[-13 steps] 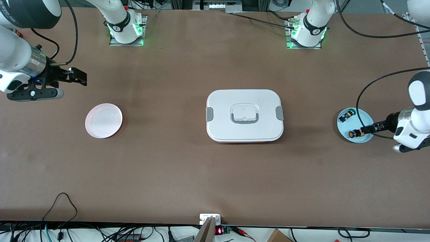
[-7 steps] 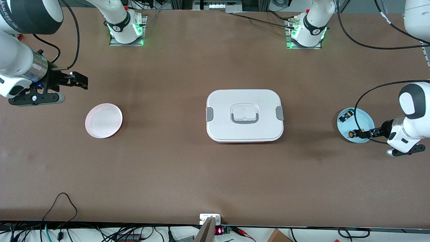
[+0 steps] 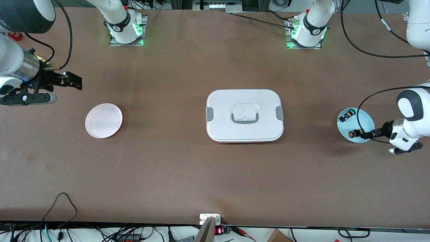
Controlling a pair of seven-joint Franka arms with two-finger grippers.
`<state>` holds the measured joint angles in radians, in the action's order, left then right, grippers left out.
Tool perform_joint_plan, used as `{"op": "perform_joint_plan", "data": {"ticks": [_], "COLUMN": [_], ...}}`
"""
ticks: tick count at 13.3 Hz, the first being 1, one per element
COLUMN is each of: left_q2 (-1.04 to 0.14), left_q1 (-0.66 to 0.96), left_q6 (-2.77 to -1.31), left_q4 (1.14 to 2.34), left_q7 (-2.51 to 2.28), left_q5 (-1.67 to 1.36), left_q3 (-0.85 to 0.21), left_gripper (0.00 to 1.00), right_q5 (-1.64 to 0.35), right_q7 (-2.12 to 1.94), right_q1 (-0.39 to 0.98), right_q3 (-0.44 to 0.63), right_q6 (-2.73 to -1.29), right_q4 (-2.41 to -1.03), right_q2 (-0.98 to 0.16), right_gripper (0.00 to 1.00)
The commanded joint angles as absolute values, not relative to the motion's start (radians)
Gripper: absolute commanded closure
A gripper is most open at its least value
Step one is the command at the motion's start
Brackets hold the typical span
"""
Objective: Transfer orange switch to right arm and place
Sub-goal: 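Lower the left gripper over the orange switch in the blue dish, then close the left gripper on the orange switch and lift it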
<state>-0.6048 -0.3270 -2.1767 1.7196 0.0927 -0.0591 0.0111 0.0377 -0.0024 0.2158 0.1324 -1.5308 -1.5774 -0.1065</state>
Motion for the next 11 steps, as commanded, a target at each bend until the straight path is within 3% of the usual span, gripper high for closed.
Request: {"op": "perform_joint_plan", "data": {"ticks": [1,11], "left_q2": [-0.6,-0.627], "left_q1": [-0.341,-0.341], "left_q6": [-2.189,-2.192], "left_q4": [1.744,1.761], "left_q7": [0.149,0.164], "left_q5": [-0.12,-0.118], "left_q3": [0.002,0.0], "left_gripper": [0.0,0.0], "right_q5": [0.031,0.023], "right_q7": [0.003,-0.02], "right_q1": [0.222,0.224], "right_q3": [0.124,0.123], "right_q6": [-1.512,-1.517], "right_q4": [-1.555,-1.557], "right_q2": [-0.115,-0.17], "right_gripper": [0.0,0.0]}}
